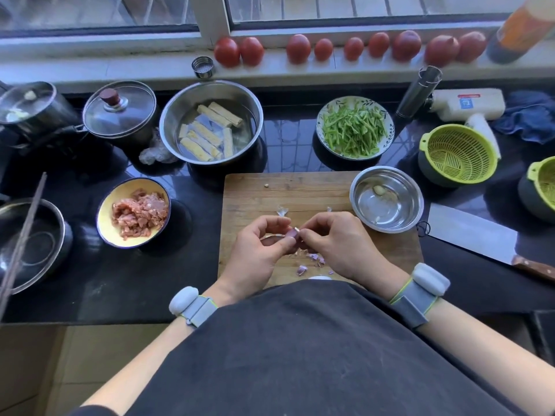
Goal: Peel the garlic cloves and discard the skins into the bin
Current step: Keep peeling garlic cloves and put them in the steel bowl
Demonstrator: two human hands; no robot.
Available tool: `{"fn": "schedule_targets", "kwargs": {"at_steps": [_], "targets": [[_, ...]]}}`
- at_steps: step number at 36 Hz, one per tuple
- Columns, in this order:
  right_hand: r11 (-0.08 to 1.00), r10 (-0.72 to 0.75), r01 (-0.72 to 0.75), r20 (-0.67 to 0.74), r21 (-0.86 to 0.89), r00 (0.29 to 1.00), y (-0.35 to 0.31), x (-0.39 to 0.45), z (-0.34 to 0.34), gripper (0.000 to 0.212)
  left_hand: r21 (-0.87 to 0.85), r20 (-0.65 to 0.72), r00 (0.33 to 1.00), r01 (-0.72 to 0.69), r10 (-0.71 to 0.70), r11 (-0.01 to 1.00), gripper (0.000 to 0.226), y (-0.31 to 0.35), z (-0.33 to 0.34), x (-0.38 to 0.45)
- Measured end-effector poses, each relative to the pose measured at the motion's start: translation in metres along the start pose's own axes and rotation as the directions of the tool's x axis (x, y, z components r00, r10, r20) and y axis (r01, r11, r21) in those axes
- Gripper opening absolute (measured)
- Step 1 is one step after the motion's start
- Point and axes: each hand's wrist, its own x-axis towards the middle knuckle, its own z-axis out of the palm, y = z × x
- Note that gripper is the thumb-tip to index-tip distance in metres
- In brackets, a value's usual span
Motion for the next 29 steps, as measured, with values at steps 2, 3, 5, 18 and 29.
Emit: {"fn": "schedule_targets", "kwargs": {"at_steps": [2, 3, 5, 18, 29], "targets": [[0.996, -0.022, 0.023, 0.009, -0.088, 1.0, -0.0006, -0.0002, -0.0015, 0.011, 0.017, 0.026, 0.999, 0.037, -0.038, 0.999, 0.024, 0.001, 0.0, -0.001], [0.991, -0.029, 0.031, 0.015, -0.128, 0.999, -0.001, -0.0004, -0.0021, 0.011, 0.024, 0.04, 0.998, 0.051, -0.052, 0.998, 0.023, 0.0013, -0.0002, -0.0015], [0.981, -0.045, 0.049, 0.022, -0.19, 0.999, -0.0014, -0.0004, -0.0024, 0.011, 0.025, 0.043, 0.997, 0.064, -0.065, 0.998, 0.022, 0.0026, -0.0002, -0.0029], [0.995, -0.037, 0.031, -0.056, -0.093, 0.998, 0.0015, 0.0001, 0.0049, 0.007, 0.031, 0.007, 1.0, 0.008, -0.008, 0.999, 0.022, 0.0009, 0.0068, -0.0055], [0.995, -0.096, 0.096, -0.084, 0.001, 0.992, 0.0027, -0.0024, 0.0015, 0.011, -0.109, -0.002, 1.0, -0.02, 0.02, 0.994, 0.023, 0.0008, 0.0048, -0.001]]}}
